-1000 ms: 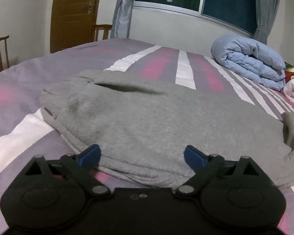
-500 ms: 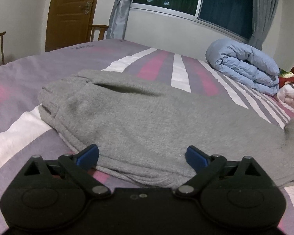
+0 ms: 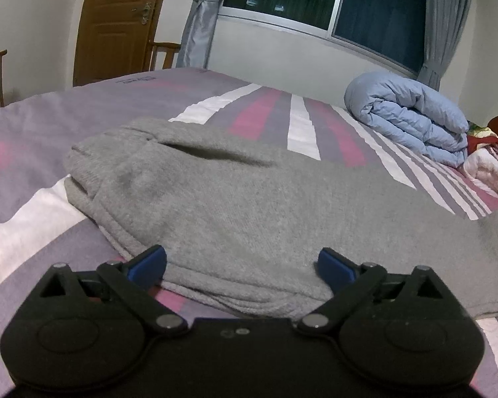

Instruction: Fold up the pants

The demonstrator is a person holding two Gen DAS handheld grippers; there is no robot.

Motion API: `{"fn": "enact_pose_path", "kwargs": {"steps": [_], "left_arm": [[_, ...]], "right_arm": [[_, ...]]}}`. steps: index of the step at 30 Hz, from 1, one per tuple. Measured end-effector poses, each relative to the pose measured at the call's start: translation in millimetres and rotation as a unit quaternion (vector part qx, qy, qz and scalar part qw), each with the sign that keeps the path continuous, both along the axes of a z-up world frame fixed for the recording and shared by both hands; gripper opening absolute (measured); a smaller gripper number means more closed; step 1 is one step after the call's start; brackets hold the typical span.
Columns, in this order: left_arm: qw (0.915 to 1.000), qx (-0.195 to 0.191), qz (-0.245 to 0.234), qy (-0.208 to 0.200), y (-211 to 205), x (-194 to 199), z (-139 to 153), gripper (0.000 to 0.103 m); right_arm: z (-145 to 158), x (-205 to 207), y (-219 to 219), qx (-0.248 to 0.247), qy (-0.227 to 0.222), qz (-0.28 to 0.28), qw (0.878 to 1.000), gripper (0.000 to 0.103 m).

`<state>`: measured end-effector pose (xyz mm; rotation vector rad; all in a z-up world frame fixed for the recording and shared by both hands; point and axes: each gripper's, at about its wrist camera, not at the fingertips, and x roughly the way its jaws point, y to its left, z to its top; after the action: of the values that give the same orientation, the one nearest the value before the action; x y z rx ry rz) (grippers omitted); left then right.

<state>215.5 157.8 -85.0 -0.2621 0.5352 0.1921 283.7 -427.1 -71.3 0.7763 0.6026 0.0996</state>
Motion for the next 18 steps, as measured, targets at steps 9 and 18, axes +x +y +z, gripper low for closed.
{"fn": "enact_pose_path", "kwargs": {"steps": [9,18], "left_arm": [[0.9998,0.016,0.001,0.010,-6,7,-2,0.096],[0.9999,0.009,0.000,0.006,-4,5,-3,0.096]], "right_arm": [[-14,73,-42,0.019,0.022,-0.042,0.999,0.037],[34,19,-61,-0.038,-0.044,-0.034,0.998,0.001]]}}
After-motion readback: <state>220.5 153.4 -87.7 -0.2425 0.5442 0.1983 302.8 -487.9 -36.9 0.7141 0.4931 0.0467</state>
